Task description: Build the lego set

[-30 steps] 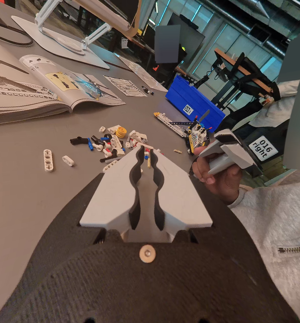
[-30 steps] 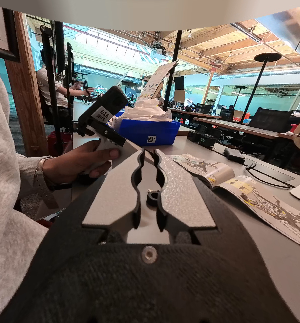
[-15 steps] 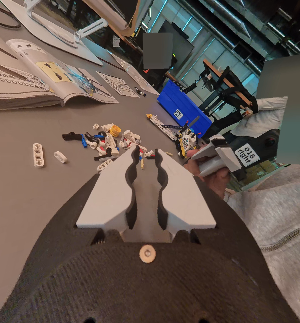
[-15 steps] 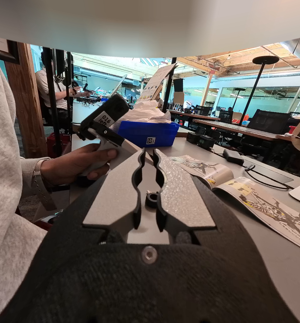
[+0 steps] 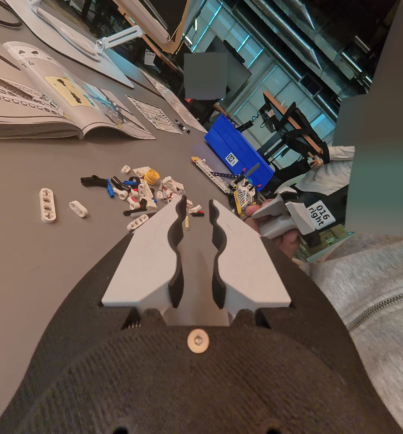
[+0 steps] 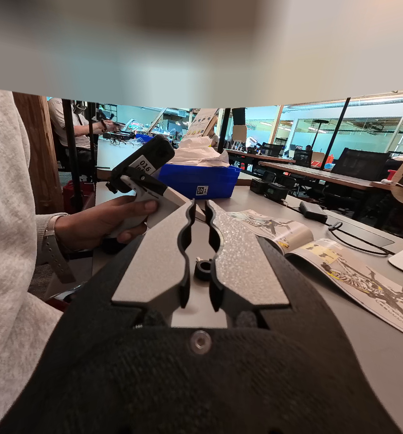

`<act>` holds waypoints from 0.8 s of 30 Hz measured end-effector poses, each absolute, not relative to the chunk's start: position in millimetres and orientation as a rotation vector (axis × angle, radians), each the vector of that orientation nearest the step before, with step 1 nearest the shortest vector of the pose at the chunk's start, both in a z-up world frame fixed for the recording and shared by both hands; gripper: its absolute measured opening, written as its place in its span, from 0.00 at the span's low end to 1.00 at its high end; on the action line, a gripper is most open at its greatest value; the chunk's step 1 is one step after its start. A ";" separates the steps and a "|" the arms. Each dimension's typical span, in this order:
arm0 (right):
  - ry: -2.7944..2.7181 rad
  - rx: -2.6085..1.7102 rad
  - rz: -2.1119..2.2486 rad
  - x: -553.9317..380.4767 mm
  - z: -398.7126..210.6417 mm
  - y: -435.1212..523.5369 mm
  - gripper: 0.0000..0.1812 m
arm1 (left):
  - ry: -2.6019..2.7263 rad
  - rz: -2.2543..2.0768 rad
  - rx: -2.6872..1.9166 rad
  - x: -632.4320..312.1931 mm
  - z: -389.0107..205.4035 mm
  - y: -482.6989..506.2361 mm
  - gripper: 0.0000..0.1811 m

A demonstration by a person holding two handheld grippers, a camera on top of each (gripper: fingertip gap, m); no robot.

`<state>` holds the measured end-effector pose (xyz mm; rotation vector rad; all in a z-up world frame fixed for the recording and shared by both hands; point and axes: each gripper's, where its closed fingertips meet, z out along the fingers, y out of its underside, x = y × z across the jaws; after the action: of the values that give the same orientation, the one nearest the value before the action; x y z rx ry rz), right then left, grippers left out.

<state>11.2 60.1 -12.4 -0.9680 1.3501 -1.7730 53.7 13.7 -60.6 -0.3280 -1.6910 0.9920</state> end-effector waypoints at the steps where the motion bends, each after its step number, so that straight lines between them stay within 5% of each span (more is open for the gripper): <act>1: 1.350 -0.968 -1.773 11.2 -12.3 60.2 0.03 | -1.703 0.996 -0.327 53.6 -61.6 13.1 0.07; 24: 1.348 -0.970 -1.772 11.8 -10.9 63.4 0.03 | -1.730 1.010 -0.353 50.8 -63.2 13.9 0.07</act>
<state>11.8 63.4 -10.9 -0.9704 1.3480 -1.7721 50.8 13.9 -63.2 -0.3531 -1.7297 1.0098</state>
